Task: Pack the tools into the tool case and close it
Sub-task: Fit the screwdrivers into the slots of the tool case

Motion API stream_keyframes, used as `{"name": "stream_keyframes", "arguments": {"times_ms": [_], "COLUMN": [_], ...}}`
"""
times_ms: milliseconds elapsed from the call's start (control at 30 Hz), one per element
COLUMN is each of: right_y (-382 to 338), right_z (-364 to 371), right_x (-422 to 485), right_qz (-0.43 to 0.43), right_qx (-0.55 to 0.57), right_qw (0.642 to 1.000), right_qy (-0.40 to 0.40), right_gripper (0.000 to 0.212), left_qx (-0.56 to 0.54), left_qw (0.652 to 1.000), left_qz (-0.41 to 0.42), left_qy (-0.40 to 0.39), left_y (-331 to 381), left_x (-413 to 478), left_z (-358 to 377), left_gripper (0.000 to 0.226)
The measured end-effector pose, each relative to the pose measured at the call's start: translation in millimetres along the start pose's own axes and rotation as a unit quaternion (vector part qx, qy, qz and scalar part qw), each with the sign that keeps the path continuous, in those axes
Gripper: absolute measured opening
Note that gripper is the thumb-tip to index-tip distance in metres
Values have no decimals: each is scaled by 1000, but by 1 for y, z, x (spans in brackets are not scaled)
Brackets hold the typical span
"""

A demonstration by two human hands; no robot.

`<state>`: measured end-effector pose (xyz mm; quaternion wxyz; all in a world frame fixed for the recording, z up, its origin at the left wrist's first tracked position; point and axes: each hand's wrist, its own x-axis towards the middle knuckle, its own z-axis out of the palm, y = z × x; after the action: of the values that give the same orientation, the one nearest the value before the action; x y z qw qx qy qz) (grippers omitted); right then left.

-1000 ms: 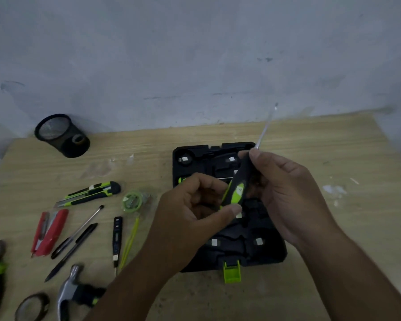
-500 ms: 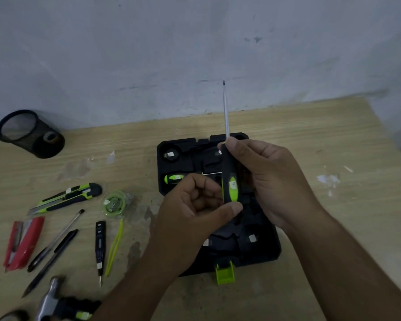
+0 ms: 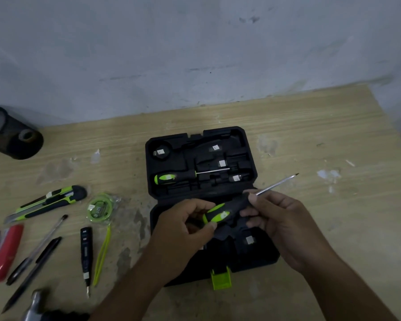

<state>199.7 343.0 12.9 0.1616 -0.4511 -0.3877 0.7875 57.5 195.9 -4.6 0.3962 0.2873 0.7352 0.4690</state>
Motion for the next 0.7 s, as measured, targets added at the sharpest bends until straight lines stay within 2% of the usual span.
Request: {"name": "stream_keyframes", "arguments": {"times_ms": [200, 433, 700], "right_y": [10, 1, -9], "right_z": [-2, -4, -5], "right_x": [12, 34, 60], "right_qz": [34, 19, 4], "right_qx": [27, 70, 33], "right_qw": [998, 994, 993], "right_qy": [43, 85, 117], "right_gripper": [28, 6, 6], "left_qx": [70, 174, 247], "left_qw": [997, 981, 962], "left_qz": [26, 82, 114], "left_qy": [6, -4, 17], "left_y": [-4, -7, -21], "left_x": [14, 33, 55], "left_z": [1, -22, -42], "left_gripper": [25, 27, 30]}}
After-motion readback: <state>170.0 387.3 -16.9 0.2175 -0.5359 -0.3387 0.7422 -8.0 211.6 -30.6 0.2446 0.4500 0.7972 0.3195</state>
